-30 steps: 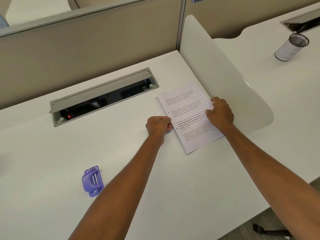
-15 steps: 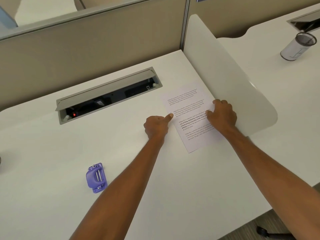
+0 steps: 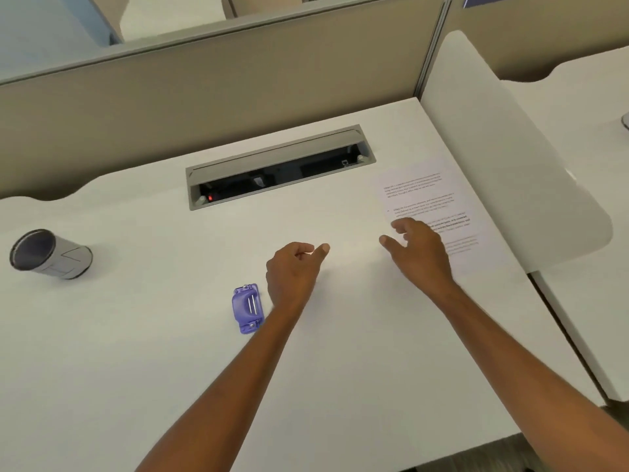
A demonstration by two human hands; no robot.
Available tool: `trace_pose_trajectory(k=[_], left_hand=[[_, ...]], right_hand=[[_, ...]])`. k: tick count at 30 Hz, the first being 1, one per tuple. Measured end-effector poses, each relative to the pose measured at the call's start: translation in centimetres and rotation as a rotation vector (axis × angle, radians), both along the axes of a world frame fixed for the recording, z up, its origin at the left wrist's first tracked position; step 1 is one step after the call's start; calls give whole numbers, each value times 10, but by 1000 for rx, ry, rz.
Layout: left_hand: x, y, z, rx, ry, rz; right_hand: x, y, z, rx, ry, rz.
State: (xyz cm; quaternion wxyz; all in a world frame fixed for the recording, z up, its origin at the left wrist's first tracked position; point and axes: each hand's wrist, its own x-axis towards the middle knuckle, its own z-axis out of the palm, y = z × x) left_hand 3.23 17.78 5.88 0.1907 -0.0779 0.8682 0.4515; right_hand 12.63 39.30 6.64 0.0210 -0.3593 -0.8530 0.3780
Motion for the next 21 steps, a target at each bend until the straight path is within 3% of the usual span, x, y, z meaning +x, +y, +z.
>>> trace_pose_trajectory(k=[7,12,17,21], left_hand=[[-7,-108,2,-23,46,201],[0,-154,-12,41,-54,325],[9,-168,-28,88,-186,275],[15,-167,-31,129,-172,240]], right_hand=[[-23,-115,-6,-242,38,109],[-36,-180,-18,-358,12,159],[-46,-220,-32,-354,-40,191],[-47,-244,-42,-369,-79,190]])
